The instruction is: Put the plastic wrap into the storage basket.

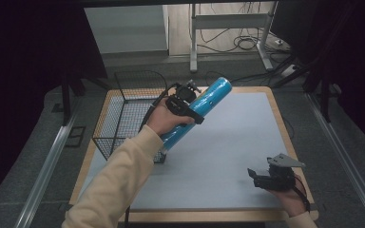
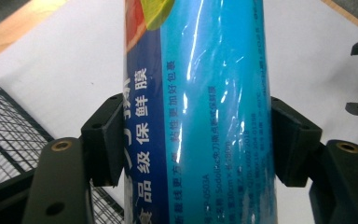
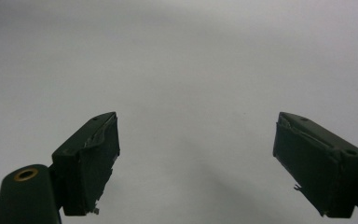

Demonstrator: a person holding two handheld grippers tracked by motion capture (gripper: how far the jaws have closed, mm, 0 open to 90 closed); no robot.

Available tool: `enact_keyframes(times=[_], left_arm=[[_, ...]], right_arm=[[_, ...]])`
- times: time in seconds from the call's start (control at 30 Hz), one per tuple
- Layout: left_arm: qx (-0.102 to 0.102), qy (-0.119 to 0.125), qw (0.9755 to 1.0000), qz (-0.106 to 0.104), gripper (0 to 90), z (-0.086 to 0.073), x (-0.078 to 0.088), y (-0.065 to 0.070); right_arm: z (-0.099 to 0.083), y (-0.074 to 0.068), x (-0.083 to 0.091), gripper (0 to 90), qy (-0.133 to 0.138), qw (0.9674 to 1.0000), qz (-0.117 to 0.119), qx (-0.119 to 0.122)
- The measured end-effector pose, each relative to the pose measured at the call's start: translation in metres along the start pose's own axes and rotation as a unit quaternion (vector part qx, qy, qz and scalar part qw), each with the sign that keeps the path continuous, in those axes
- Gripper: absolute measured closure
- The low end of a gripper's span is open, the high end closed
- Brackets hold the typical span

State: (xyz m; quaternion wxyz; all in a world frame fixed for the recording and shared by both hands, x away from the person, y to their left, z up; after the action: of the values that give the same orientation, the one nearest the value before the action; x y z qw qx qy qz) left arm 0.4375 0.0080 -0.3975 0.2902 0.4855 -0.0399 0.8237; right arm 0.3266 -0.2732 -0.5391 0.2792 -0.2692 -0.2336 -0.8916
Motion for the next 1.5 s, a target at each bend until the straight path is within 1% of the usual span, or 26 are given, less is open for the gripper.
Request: enact_keyframes(times=[0.2,0.23,0.37,0.4,0.47,0.57,0.67,0.8,0.9,1.0,1.1,1.13,1.3,1.4,1.5], left_arm=[[0.0,0.006,0.9999,0.009,31.8,0.007,0.003,-0.006],[0.001,0.006,0.9999,0.013,31.8,0.01,0.004,-0.009],[0.003,0.009,0.9998,0.018,31.8,0.014,0.008,-0.014],[0.006,0.012,0.9998,0.018,31.8,0.015,0.008,-0.014],[0.004,0.01,0.9997,0.022,31.8,0.017,0.01,-0.016],[0.006,0.005,0.9997,0.025,31.8,0.021,0.01,-0.018],[0.005,0.009,0.9995,0.031,31.8,0.025,0.011,-0.02],[0.007,0.011,0.9995,0.03,31.8,0.028,0.011,-0.021],[0.013,0.016,0.9993,0.032,31.8,0.031,0.012,-0.024],[0.019,0.015,0.9991,0.034,31.8,0.032,0.01,-0.027],[0.019,0.013,0.9991,0.036,31.8,0.032,0.009,-0.028],[0.017,0.012,0.9991,0.037,31.8,0.033,0.009,-0.03],[0.022,0.018,0.9988,0.04,31.8,0.036,0.011,-0.036],[0.03,0.023,0.9985,0.039,31.8,0.041,0.014,-0.044],[0.032,0.025,0.9982,0.044,31.8,0.042,0.016,-0.051]], right_arm=[[-0.001,0.0,-0.001,14.7,-0.002,1.0,0.0,0.001],[-0.001,0.0,-0.001,14.7,-0.002,1.0,0.0,0.001],[-0.001,0.001,-0.002,14.7,-0.002,1.0,0.0,0.0],[-0.001,0.001,-0.002,14.7,-0.002,1.0,0.0,0.0],[-0.001,0.0,-0.002,14.7,-0.002,1.0,0.0,0.0],[-0.001,0.0,-0.002,14.7,-0.003,1.0,0.0,0.0],[-0.001,0.001,-0.002,14.7,-0.003,1.0,0.0,0.001],[-0.001,0.001,-0.002,14.8,-0.003,1.0,0.0,0.0],[-0.001,0.001,-0.002,14.8,-0.003,1.0,-0.001,-0.001],[-0.001,0.001,-0.002,14.8,-0.002,1.0,-0.001,-0.003],[-0.001,0.002,-0.002,14.7,-0.002,1.0,-0.002,-0.001],[-0.001,0.001,-0.002,14.8,-0.002,1.0,-0.002,0.0],[-0.001,0.001,-0.002,14.7,-0.002,1.0,-0.002,-0.001],[-0.001,0.002,-0.002,14.8,-0.001,1.0,-0.002,-0.002],[-0.001,0.003,-0.001,14.8,-0.001,1.0,-0.003,-0.003]])
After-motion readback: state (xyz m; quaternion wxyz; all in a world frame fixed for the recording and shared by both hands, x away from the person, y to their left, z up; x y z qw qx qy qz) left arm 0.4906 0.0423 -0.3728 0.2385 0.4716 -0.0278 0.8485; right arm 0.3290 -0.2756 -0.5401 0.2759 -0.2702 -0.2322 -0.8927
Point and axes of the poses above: each handheld gripper's, and its own axes: x roughly backward along the jaws, z roughly out of its top, y roughly to its right, the point moved 6 cm from there along -x, roughly forward along the jaws, and after that the axes turned 15 degrees about x, right-handed, at the moved point
